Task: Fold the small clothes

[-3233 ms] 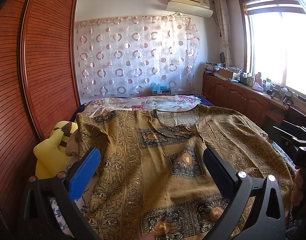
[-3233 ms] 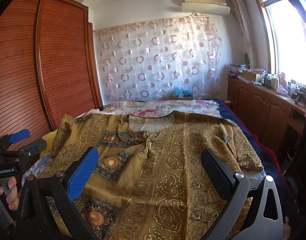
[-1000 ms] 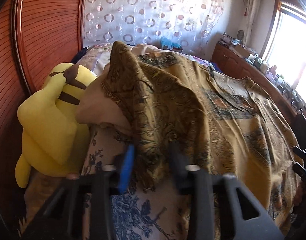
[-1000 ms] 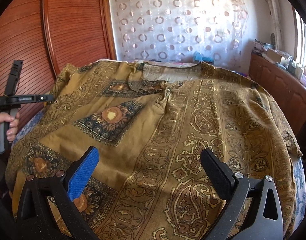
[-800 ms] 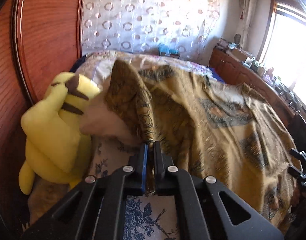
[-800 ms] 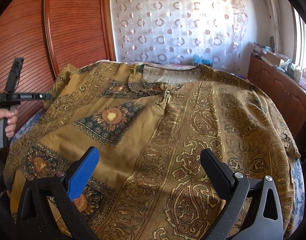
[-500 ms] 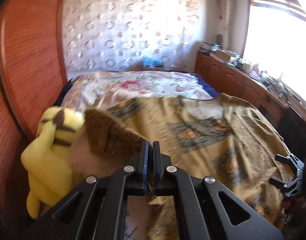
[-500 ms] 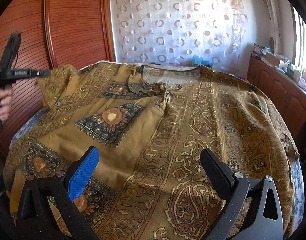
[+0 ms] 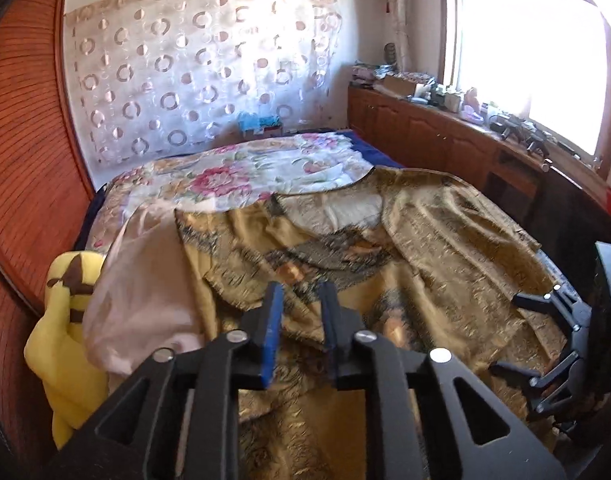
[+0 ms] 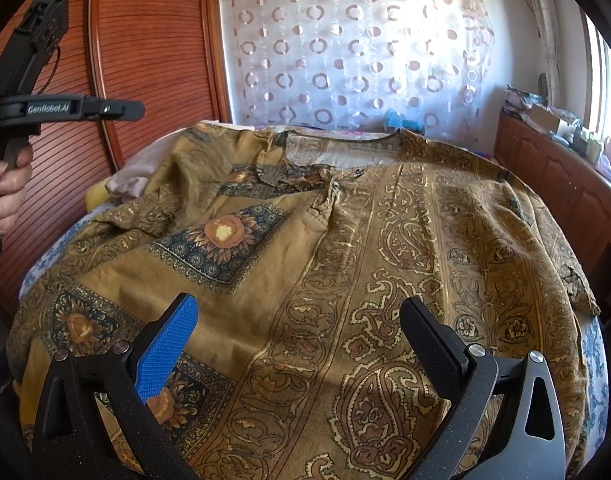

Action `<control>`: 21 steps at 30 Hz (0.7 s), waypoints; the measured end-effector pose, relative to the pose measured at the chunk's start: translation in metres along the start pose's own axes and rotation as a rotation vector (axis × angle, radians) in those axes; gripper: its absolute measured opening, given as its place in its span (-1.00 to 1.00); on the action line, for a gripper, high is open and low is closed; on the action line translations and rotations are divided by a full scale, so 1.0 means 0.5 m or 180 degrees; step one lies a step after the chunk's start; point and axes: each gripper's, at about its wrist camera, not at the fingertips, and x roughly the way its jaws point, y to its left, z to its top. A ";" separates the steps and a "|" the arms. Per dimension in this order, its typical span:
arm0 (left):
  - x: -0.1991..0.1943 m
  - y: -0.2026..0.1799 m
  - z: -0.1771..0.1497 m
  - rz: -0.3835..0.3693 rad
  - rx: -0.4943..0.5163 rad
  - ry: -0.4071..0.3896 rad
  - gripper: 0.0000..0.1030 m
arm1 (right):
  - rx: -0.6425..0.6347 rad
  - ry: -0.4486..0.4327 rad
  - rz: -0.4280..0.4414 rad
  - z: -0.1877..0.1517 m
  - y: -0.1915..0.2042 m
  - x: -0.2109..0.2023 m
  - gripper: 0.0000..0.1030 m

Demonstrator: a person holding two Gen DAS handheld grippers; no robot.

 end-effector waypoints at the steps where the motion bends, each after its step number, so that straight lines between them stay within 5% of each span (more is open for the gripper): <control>1: 0.005 0.004 -0.004 0.0001 -0.0007 0.0022 -0.59 | 0.0001 0.0002 -0.0001 0.000 -0.001 0.000 0.98; 5: 0.042 0.024 -0.048 0.0070 -0.0007 0.0236 -0.32 | 0.0003 0.0003 -0.0001 0.000 0.001 0.000 0.98; 11: 0.114 0.055 -0.116 0.0271 -0.0035 0.0572 -0.27 | -0.0009 0.0013 0.0001 -0.002 0.000 0.001 0.99; 21: 0.137 0.074 -0.150 0.0272 -0.0185 0.0529 -0.25 | -0.0014 0.0030 0.0011 -0.003 0.001 0.004 0.98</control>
